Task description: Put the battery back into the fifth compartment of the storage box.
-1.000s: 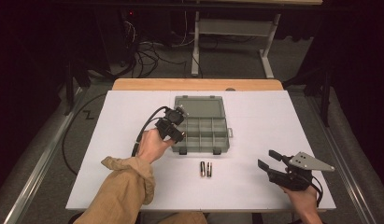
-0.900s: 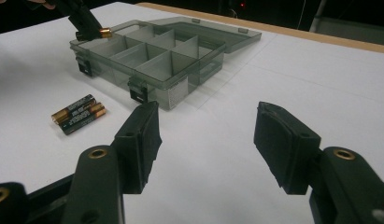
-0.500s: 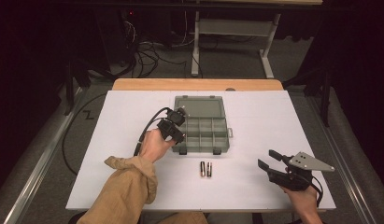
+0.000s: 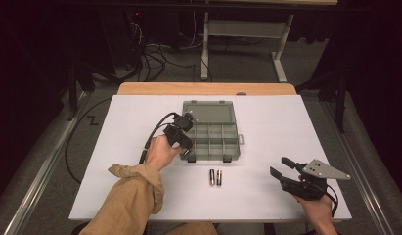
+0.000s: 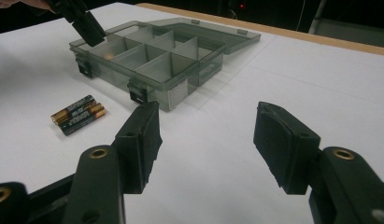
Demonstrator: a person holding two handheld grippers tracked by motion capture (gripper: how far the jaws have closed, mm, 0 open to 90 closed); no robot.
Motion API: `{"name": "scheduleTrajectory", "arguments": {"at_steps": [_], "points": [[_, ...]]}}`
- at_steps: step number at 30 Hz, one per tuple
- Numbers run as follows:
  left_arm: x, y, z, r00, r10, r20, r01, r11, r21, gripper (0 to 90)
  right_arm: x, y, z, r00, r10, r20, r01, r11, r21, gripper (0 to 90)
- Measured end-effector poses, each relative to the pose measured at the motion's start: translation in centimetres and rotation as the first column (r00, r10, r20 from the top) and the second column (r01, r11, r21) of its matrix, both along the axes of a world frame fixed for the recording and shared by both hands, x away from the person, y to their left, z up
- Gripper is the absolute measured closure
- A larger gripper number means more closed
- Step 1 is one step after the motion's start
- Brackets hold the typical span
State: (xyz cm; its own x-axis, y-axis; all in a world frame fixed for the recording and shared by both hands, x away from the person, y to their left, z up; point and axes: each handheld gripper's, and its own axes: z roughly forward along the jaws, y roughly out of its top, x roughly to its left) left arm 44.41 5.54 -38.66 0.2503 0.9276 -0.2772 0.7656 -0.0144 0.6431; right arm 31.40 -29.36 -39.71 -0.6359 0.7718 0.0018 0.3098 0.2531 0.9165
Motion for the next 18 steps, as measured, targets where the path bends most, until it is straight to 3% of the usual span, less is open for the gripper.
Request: {"name": "scheduleTrajectory", "arguments": {"at_steps": [3,11,18], "points": [[-0.3,0.0,0.2,0.9997,0.002,0.026,-0.002,1.0000,-0.001,61.1,0.0,0.0,0.0,1.0000,-0.001,-0.001,0.001,1.000,0.000,42.6],[-1.2,0.2,0.6,0.9988,0.000,0.049,0.001,0.9999,-0.012,49.5,0.0,0.0,0.0,1.0000,-0.001,0.000,0.001,1.000,0.002,42.5],[-2.7,0.1,0.9,0.9958,-0.009,0.091,0.010,0.9998,-0.015,46.4,0.0,0.0,0.0,1.0000,-0.001,0.006,0.001,1.000,0.002,42.5]]}}
